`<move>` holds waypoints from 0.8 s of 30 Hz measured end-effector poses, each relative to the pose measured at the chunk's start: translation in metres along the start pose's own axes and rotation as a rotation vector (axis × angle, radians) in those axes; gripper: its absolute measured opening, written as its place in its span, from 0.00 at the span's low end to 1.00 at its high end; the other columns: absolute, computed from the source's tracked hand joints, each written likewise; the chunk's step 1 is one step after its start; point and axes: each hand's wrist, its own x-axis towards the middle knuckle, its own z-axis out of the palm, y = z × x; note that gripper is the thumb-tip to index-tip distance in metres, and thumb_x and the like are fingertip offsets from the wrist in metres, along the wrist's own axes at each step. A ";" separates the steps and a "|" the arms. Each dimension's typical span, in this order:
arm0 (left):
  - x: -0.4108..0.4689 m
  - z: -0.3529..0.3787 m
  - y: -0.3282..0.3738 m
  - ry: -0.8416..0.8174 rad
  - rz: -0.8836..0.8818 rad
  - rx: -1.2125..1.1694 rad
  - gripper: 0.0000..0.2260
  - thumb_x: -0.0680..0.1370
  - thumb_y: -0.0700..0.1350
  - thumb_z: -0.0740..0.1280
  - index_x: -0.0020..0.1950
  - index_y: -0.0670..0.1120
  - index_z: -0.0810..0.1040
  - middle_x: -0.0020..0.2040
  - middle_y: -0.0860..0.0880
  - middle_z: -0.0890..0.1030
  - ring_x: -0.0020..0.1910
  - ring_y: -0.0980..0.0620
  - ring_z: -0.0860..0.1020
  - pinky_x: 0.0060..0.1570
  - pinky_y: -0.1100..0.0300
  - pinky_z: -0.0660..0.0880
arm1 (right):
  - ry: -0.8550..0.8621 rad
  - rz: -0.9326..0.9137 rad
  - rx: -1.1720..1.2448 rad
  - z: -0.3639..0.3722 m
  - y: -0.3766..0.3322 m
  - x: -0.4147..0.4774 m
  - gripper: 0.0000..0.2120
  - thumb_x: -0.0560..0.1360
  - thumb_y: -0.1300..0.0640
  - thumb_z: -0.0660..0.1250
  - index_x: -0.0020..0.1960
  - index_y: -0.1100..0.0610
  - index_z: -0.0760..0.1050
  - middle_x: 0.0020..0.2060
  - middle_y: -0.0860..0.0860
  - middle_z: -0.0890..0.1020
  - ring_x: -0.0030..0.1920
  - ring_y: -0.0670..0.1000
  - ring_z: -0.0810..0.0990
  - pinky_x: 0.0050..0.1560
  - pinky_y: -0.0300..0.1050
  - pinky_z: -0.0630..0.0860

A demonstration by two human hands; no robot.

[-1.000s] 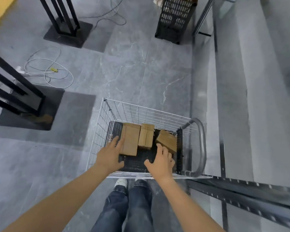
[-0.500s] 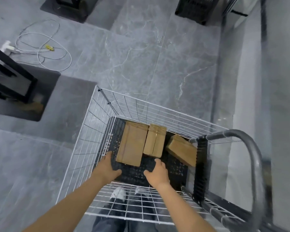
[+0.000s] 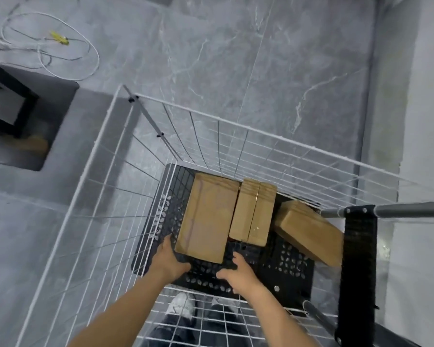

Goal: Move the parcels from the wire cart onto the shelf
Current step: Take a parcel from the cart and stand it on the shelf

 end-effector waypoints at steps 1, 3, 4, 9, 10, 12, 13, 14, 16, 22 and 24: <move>0.004 0.003 -0.001 -0.007 -0.002 0.005 0.51 0.66 0.47 0.76 0.77 0.44 0.44 0.75 0.41 0.59 0.71 0.41 0.63 0.67 0.48 0.66 | -0.017 0.004 -0.006 -0.001 -0.001 0.003 0.42 0.76 0.58 0.68 0.79 0.51 0.45 0.77 0.52 0.57 0.69 0.53 0.67 0.60 0.46 0.72; 0.009 0.007 -0.002 -0.045 -0.019 -0.049 0.51 0.68 0.45 0.75 0.77 0.45 0.40 0.76 0.43 0.58 0.72 0.41 0.61 0.68 0.49 0.65 | -0.037 -0.003 -0.016 -0.002 -0.005 0.008 0.42 0.76 0.58 0.68 0.79 0.51 0.43 0.77 0.51 0.56 0.65 0.52 0.70 0.58 0.44 0.72; 0.011 0.009 -0.002 -0.064 -0.022 -0.094 0.51 0.68 0.44 0.75 0.77 0.45 0.39 0.76 0.44 0.58 0.72 0.41 0.61 0.68 0.51 0.65 | -0.047 -0.012 -0.007 -0.002 -0.006 0.011 0.43 0.76 0.59 0.68 0.79 0.51 0.42 0.77 0.50 0.55 0.64 0.52 0.70 0.58 0.43 0.71; 0.011 0.005 0.002 -0.036 -0.026 -0.207 0.59 0.56 0.58 0.80 0.77 0.47 0.48 0.71 0.43 0.63 0.69 0.42 0.66 0.68 0.52 0.66 | -0.088 -0.033 0.182 0.004 -0.017 0.011 0.41 0.75 0.63 0.67 0.79 0.48 0.46 0.75 0.48 0.59 0.71 0.53 0.65 0.60 0.49 0.69; 0.005 0.001 0.006 -0.041 -0.039 -0.192 0.55 0.58 0.55 0.80 0.76 0.45 0.52 0.70 0.43 0.60 0.70 0.43 0.63 0.69 0.55 0.62 | -0.079 -0.046 0.199 0.007 -0.021 0.007 0.40 0.75 0.62 0.67 0.78 0.47 0.49 0.74 0.49 0.61 0.70 0.53 0.66 0.59 0.49 0.70; -0.010 -0.008 0.015 0.003 -0.078 -0.191 0.50 0.56 0.55 0.75 0.73 0.41 0.60 0.68 0.42 0.59 0.69 0.44 0.61 0.68 0.59 0.60 | -0.025 -0.102 0.208 0.011 -0.029 -0.003 0.35 0.74 0.57 0.69 0.76 0.45 0.56 0.69 0.51 0.62 0.67 0.53 0.67 0.62 0.51 0.70; -0.023 -0.015 0.022 0.038 -0.082 -0.192 0.50 0.52 0.59 0.71 0.71 0.42 0.64 0.67 0.41 0.61 0.68 0.44 0.63 0.68 0.58 0.61 | 0.009 -0.130 0.228 0.011 -0.034 -0.010 0.33 0.74 0.55 0.69 0.75 0.44 0.59 0.66 0.51 0.63 0.65 0.53 0.68 0.64 0.52 0.70; -0.032 -0.019 0.023 0.076 -0.075 -0.214 0.51 0.48 0.63 0.68 0.69 0.43 0.67 0.66 0.42 0.64 0.66 0.43 0.65 0.68 0.55 0.63 | 0.031 -0.147 0.261 0.011 -0.040 -0.018 0.31 0.74 0.53 0.70 0.73 0.42 0.62 0.65 0.51 0.63 0.64 0.52 0.68 0.65 0.53 0.70; -0.046 -0.023 0.019 0.150 -0.073 -0.263 0.49 0.48 0.68 0.63 0.66 0.46 0.70 0.64 0.43 0.68 0.63 0.41 0.69 0.66 0.48 0.66 | 0.030 -0.180 0.327 0.007 -0.052 -0.035 0.23 0.75 0.51 0.69 0.67 0.40 0.68 0.65 0.50 0.62 0.64 0.51 0.68 0.63 0.52 0.70; -0.116 -0.038 0.054 0.201 -0.008 -0.694 0.26 0.74 0.49 0.70 0.69 0.46 0.65 0.60 0.46 0.74 0.55 0.49 0.74 0.56 0.55 0.72 | 0.066 -0.332 0.099 0.008 -0.082 -0.100 0.26 0.75 0.51 0.69 0.71 0.48 0.67 0.62 0.50 0.58 0.64 0.49 0.66 0.67 0.42 0.68; -0.130 -0.044 0.060 0.215 0.012 -0.736 0.25 0.76 0.49 0.68 0.70 0.47 0.65 0.62 0.46 0.74 0.56 0.48 0.74 0.59 0.53 0.71 | 0.080 -0.323 0.120 0.002 -0.083 -0.120 0.36 0.73 0.49 0.71 0.76 0.48 0.57 0.65 0.50 0.58 0.65 0.50 0.66 0.67 0.43 0.68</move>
